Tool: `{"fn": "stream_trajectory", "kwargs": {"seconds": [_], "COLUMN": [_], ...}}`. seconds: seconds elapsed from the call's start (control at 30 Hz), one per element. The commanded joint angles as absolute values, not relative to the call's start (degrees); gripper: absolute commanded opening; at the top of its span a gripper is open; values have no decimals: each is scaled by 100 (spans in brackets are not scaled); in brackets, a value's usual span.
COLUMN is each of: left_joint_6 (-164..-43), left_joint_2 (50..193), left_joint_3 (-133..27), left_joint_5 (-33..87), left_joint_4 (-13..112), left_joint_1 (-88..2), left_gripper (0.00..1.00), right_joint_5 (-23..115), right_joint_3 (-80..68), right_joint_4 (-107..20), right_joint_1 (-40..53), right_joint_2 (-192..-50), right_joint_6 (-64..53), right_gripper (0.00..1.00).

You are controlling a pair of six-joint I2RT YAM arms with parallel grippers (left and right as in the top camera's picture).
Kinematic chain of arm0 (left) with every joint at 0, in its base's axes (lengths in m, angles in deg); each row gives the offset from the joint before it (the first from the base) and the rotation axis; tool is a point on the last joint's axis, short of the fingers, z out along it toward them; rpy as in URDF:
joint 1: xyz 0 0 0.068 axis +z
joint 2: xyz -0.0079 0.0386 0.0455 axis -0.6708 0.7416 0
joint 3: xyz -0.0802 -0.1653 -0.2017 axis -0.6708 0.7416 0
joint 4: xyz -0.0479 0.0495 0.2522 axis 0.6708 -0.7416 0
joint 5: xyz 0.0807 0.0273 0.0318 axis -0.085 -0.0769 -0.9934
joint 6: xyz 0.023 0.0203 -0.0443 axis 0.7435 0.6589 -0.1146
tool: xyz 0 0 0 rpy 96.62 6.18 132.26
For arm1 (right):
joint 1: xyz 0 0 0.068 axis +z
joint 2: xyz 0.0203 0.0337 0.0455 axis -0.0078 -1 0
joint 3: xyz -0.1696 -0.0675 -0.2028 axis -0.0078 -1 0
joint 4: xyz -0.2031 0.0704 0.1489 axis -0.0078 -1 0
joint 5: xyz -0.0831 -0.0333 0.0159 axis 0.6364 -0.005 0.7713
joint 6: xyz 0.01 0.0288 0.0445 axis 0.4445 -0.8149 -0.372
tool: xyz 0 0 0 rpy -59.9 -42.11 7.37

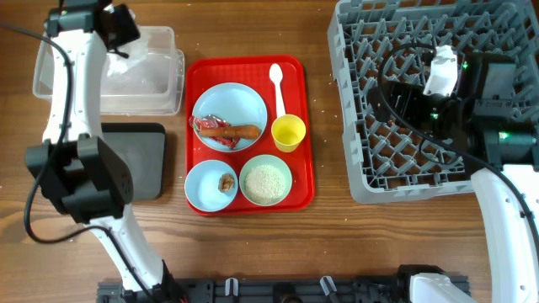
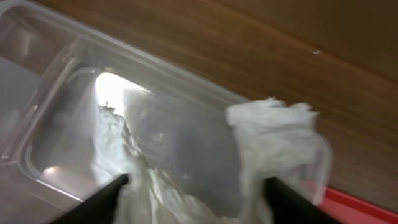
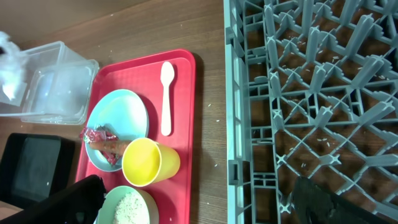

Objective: Sort waste into correct bins and load items into the dishwasher rack
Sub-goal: 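Drop the tissue into the clear plastic bin with the left gripper, then grasp the carrot on the plate with the left gripper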

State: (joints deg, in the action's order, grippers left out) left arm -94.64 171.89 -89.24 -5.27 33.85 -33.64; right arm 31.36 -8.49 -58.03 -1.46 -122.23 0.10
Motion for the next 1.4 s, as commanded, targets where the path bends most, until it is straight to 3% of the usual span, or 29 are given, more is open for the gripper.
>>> {"fn": "stream_trajectory", "kwargs": {"seconds": [0.0,0.27,0.33,0.37,0.4,0.43,0.47,0.5,0.53,0.63,0.73,0.83,1.0,1.17,1.27,1.37], "left_joint_6": [-9319,-8786,-8821,-8948,-9131,-9341,-9488,-9748,-9938,-10362,-9396,-8677,-8622,-10327,-11330,-12073], "left_joint_2": [17488,17193,17160,17160,17160,17160,17160,17160,17160,17160,17040,16616,16133,16210,16210,16210], "left_joint_3": [-8931,-8933,-8933,-8933,-8933,-8933,-8933,-8933,-8933,-8933,-8937,-8937,-8935,-8251,-7215,-6367], "left_joint_5": [-472,-476,-479,-500,-505,-524,-559,-677,-723,-92,1541,1445,1329,975,916,918], "left_joint_4": [3416,3422,3294,3217,3134,3068,3038,3012,2963,2776,2623,2400,1291,347,1058,2074], "left_joint_1": [-3368,-3576,-3528,-3488,-3436,-3383,-3344,-3287,-3250,-3114,-3066,-3351,-4098,-4907,-5412,-5737], "left_gripper": [100,100,88,72,25,4,4,28,99,100,92,99,100,97,89,75], "right_joint_5": [3193,3193,3193,3193,3193,3195,3193,3193,3195,3195,3195,3195,3195,3195,3195,3197], "right_joint_3": [-790,-790,-790,-790,-790,-790,-790,-790,-790,-790,-790,-790,-790,-790,-790,-790], "right_joint_4": [-5800,-5800,-5807,-5807,-5807,-5807,-5807,-5807,-5807,-5803,-5805,-5809,-5807,-5816,-5844,-5934], "right_joint_1": [-138,-138,-138,-138,-138,-138,-138,-138,-138,-138,-138,-138,-138,-138,-138,-138], "right_joint_2": [-12263,-12263,-12263,-12263,-12263,-12263,-12263,-12263,-12263,-12263,-12263,-12263,-12263,-12263,-12263,-12263], "right_joint_6": [-71,-67,-65,-65,-58,-58,-56,-58,-60,-54,-56,-56,-54,-56,-56,-49], "right_gripper": [99,99,99,99,99,99,99,100,99,99,100,100,100,100,100,100]}}
